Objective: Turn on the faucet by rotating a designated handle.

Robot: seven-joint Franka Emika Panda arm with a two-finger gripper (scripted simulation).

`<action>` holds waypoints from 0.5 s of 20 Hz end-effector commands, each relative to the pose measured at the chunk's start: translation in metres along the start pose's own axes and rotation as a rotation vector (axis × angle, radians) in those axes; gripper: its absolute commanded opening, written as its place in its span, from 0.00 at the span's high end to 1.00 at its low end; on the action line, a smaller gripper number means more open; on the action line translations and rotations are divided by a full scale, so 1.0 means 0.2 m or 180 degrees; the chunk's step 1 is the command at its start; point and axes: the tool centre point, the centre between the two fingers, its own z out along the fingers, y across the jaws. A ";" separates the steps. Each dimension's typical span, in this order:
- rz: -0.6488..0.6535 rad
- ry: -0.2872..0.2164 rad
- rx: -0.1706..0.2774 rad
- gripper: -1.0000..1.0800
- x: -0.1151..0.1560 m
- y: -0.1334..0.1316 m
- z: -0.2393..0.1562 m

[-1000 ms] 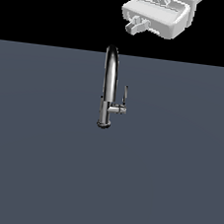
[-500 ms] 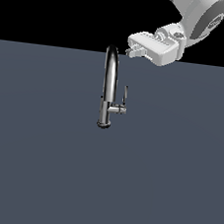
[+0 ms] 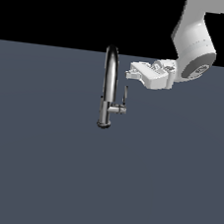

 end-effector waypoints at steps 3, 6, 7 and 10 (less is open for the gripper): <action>0.0205 -0.0229 0.0209 1.00 0.14 -0.02 0.02; 0.0306 -0.0339 0.0312 1.00 0.21 -0.03 0.03; 0.0333 -0.0368 0.0339 1.00 0.23 -0.03 0.03; 0.0390 -0.0429 0.0396 1.00 0.27 -0.03 0.04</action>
